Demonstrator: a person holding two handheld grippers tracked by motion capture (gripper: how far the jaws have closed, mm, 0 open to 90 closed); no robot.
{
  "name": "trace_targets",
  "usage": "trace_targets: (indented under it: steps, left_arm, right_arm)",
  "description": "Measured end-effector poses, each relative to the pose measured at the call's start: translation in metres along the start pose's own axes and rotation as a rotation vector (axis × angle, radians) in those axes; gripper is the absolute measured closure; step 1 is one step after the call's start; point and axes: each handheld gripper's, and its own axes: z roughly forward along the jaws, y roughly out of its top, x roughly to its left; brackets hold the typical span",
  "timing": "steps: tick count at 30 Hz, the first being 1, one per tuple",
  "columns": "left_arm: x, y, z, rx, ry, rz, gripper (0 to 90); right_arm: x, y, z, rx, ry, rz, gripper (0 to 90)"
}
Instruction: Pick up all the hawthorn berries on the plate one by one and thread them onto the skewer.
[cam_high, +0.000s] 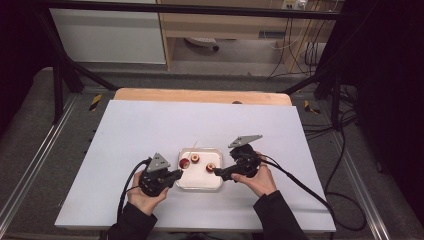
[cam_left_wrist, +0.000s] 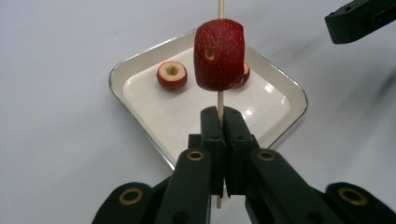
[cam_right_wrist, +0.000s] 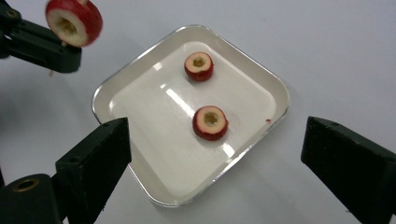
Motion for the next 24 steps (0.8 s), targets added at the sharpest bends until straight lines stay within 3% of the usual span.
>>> trace_targets:
  steps: [9, 16, 24]
  left_arm:
    - [0.008, -0.007, -0.005, 0.011, 0.004, 0.004, 88.5]
    - [0.013, -0.010, -0.008, 0.006, 0.013, -0.008, 88.5]
    - [0.015, -0.010, -0.009, 0.005, 0.012, -0.007, 88.5]
  right_arm:
    - [-0.003, 0.016, 0.012, 0.184, -0.021, -0.085, 7.1]
    - [-0.008, 0.030, 0.034, 0.293, -0.020, -0.087, 11.3]
    - [-0.008, 0.040, 0.060, 0.401, 0.014, -0.042, 21.5]
